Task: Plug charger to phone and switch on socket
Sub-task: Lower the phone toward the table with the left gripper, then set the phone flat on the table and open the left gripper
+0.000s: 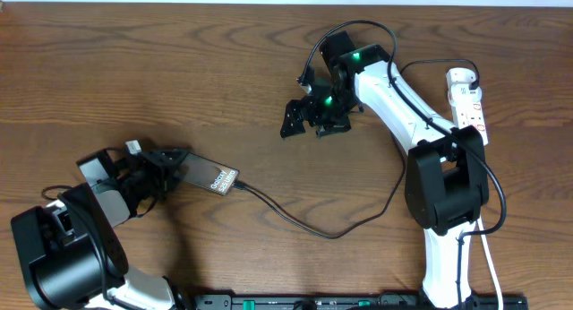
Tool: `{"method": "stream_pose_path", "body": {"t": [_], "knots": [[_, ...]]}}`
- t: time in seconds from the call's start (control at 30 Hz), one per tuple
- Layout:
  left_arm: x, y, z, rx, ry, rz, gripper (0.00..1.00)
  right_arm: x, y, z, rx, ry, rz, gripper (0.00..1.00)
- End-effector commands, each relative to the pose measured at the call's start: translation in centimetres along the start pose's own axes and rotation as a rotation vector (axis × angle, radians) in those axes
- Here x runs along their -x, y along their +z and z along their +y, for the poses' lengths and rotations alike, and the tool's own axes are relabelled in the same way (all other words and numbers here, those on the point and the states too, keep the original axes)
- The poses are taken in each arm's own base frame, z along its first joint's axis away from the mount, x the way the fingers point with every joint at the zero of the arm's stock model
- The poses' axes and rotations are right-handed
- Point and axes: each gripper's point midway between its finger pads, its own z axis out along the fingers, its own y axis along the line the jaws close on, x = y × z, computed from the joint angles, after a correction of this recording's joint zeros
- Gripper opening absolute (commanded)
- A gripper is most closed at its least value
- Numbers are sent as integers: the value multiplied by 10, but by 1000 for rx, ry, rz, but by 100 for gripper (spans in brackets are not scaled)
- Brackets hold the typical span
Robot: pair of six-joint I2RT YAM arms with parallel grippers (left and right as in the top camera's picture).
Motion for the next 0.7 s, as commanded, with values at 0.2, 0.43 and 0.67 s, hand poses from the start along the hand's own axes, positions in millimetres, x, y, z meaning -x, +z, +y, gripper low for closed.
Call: {"method": "stream_pose_path", "body": {"t": [0.2, 0.43, 0.67], "knots": [[-6, 0, 42, 151, -107, -29, 70, 5, -15, 11, 5, -18, -40, 99], [-16, -2, 51, 187, -164, 2, 81, 5, -15, 11, 5, -18, -40, 99], [-19, -2, 53, 196, -200, 6, 88, 5, -15, 11, 5, -18, -40, 99]]}}
